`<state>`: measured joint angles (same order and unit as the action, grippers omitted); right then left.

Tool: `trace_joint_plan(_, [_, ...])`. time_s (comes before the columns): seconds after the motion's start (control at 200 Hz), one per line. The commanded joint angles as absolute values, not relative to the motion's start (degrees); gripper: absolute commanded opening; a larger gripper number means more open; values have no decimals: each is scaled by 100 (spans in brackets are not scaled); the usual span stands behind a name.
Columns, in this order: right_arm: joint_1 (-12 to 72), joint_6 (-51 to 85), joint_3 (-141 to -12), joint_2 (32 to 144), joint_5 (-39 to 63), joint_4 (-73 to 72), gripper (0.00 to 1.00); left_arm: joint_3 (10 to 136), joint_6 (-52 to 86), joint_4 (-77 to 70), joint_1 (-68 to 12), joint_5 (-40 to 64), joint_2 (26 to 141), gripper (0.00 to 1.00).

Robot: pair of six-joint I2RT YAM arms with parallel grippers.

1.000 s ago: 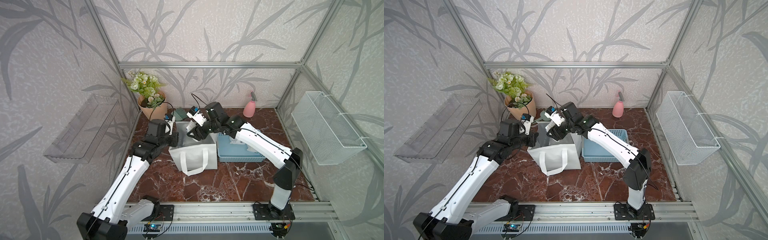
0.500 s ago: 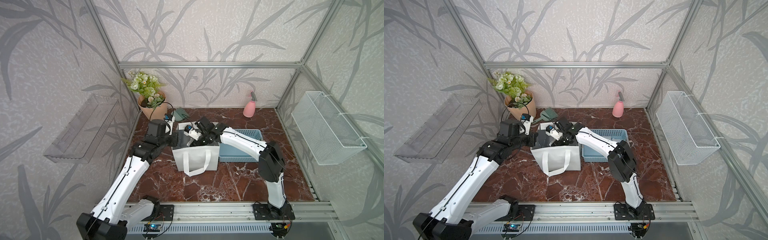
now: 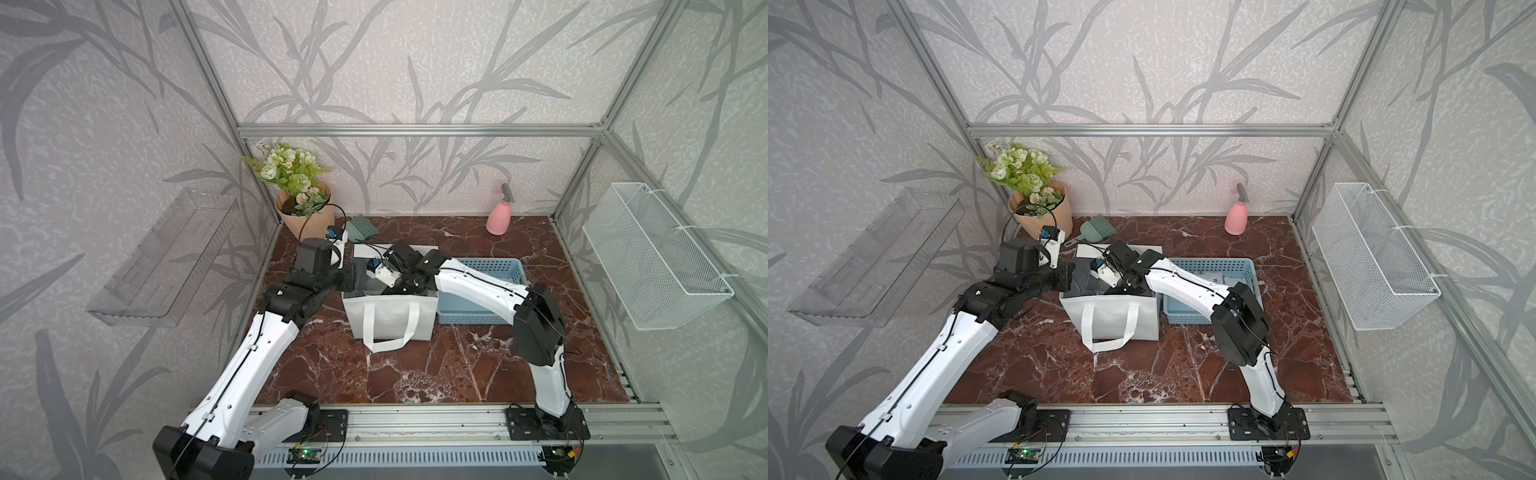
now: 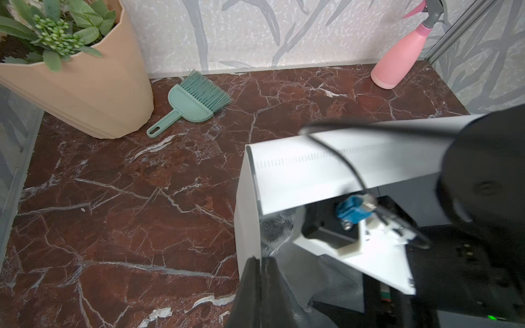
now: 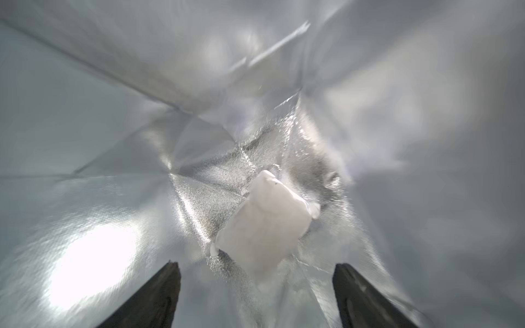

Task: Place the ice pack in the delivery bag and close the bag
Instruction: Place the ice pack in the delivery bag, then pick up the ice pack from the bin.

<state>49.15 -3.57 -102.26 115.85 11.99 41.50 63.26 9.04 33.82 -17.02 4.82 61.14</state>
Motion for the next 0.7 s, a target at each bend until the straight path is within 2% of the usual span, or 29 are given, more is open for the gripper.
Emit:
trace_joint_plan(0.0, [4753, -26, -10195, 10632, 1064, 3686, 89, 6284, 997, 3238, -1687, 291, 6082, 0])
trace_joint_plan(0.18, [4446, 378, -9567, 9438, 784, 3047, 93, 6267, 1098, 3175, -1680, 72, 6086, 0])
trace_joint_plan(0.41, [3391, 1547, -8086, 7856, 585, 2063, 96, 6196, 1186, 3056, -1679, 39, 6071, 0])
trace_joint_plan(0.695, [2371, 2986, -6785, 7723, -597, 2494, 93, 6205, 1195, 3060, -1679, 147, 6031, 0])
